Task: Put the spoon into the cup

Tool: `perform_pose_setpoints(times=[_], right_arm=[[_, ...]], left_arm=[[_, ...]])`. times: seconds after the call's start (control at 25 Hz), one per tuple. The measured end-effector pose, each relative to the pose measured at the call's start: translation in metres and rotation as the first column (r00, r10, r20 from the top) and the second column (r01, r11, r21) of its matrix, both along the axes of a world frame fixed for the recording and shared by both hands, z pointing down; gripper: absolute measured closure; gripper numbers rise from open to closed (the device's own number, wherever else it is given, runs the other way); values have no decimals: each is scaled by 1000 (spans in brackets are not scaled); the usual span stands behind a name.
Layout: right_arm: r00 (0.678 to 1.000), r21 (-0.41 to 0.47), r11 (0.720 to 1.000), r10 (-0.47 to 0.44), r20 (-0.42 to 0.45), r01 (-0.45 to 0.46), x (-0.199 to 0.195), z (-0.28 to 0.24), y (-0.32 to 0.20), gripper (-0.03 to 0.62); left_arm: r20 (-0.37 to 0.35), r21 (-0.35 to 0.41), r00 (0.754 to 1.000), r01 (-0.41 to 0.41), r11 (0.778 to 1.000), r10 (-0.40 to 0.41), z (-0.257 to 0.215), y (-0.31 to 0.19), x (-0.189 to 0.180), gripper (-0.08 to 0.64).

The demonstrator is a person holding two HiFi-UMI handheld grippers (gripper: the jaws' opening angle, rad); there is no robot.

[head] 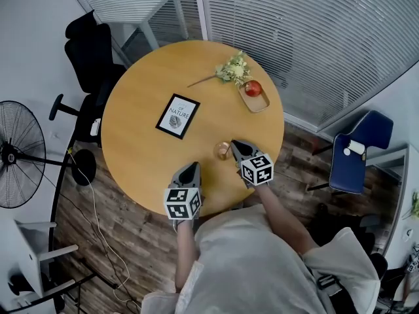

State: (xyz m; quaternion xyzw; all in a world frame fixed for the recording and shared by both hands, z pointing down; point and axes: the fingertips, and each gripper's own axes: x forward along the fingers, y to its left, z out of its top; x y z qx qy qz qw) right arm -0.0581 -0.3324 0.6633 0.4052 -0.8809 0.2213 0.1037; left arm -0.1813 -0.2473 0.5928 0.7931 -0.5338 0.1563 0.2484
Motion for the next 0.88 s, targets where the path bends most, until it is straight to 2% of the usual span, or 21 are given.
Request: perform_pose_setpoints(times=[0.32, 0.88], right_arm=[[1000, -14, 1000, 20, -4, -21, 7, 4, -3, 589], [1000, -21, 1000, -6, -22, 5, 4, 8, -11, 588]], left_arm=[[-1, 5, 1000, 8, 1000, -8, -2, 0, -3, 551], [11, 7, 1000, 14, 1000, -14, -4, -7, 0, 551]])
